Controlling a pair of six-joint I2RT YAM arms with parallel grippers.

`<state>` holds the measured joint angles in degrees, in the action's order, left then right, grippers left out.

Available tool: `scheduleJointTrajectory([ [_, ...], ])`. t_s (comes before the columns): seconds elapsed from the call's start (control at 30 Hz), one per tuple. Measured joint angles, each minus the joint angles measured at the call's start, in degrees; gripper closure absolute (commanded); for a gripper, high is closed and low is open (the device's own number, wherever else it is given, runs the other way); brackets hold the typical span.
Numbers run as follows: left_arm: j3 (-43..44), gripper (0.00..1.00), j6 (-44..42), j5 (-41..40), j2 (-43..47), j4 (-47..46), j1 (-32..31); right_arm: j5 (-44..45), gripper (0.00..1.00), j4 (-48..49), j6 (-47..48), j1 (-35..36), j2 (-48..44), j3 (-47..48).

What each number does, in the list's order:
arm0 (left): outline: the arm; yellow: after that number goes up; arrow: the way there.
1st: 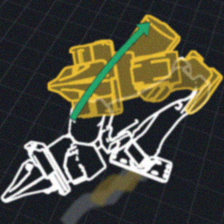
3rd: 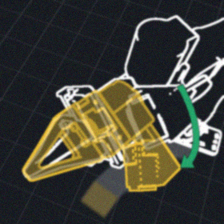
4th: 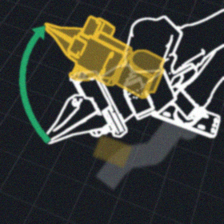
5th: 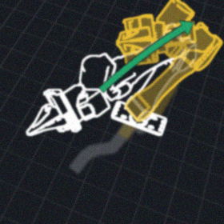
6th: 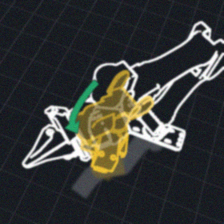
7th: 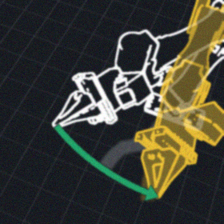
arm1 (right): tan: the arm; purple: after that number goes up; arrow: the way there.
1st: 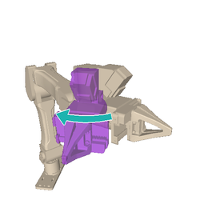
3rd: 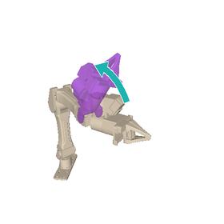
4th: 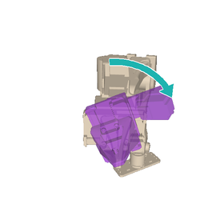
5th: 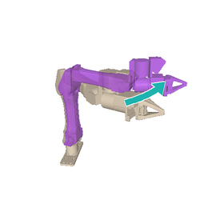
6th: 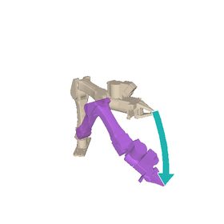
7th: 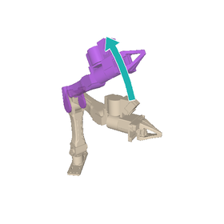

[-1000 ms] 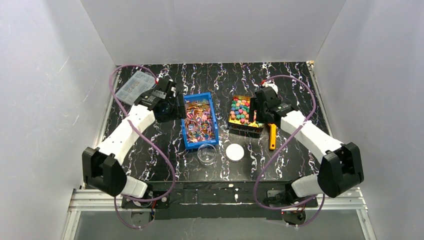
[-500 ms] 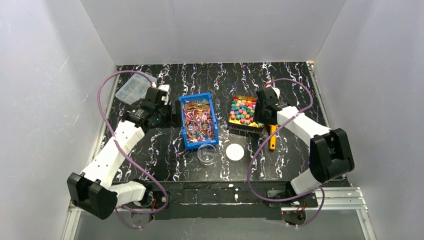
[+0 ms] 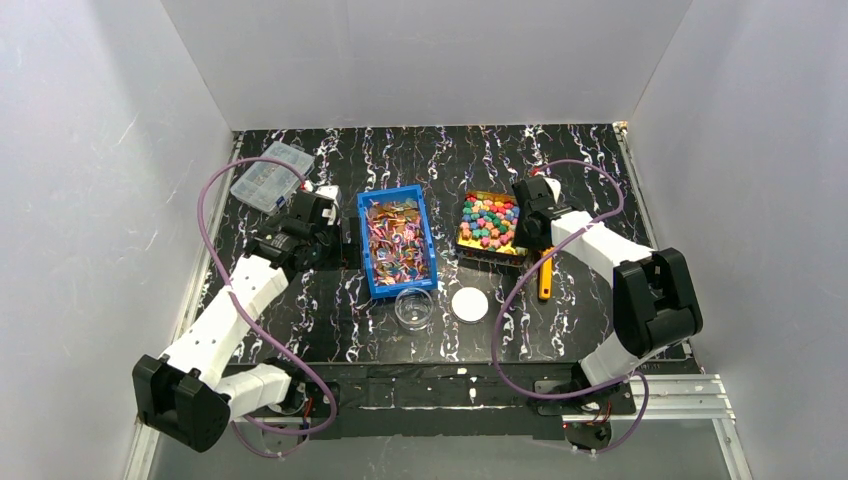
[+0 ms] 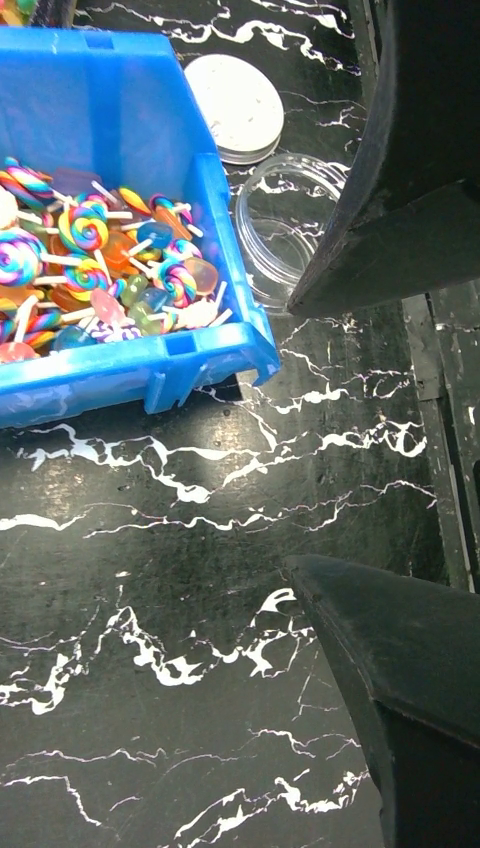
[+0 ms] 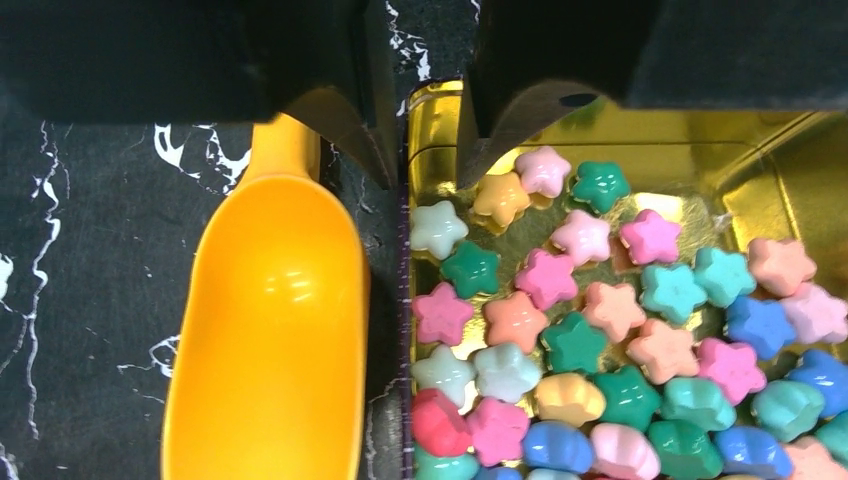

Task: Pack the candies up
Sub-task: Adjust the storage box at the center of the board.

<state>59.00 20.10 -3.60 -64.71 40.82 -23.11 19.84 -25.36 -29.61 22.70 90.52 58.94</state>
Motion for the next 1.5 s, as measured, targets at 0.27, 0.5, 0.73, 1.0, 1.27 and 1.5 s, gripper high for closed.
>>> scheduleJointTrajectory([
  [0.27,-2.4,0.12,-0.1,-0.3,1.1,-1.0,0.0,0.6,0.99,0.1,3.0,-0.4,1.5,-0.2],
  [0.5,-2.4,0.12,-0.6,-0.5,2.5,-1.5,0.0,0.6,0.99,0.3,7.5,-0.3,1.9,0.2],
  [0.73,-2.6,0.12,-1.0,-0.5,3.3,-1.6,0.0,-1.2,0.99,0.8,13.2,-0.5,3.5,1.9],
  [1.0,-3.2,0.12,-1.0,-0.5,4.6,-1.8,0.0,-5.1,0.67,1.6,18.2,-0.6,6.6,5.5],
  [1.27,-3.5,0.02,-0.8,-0.7,7.4,-1.8,0.0,-5.6,0.28,-0.2,16.5,-0.2,-2.9,3.8],
  [1.5,-3.5,0.02,-0.4,-1.6,9.3,-1.7,0.0,-1.0,0.10,-1.9,12.9,-0.2,-13.2,0.4],
])
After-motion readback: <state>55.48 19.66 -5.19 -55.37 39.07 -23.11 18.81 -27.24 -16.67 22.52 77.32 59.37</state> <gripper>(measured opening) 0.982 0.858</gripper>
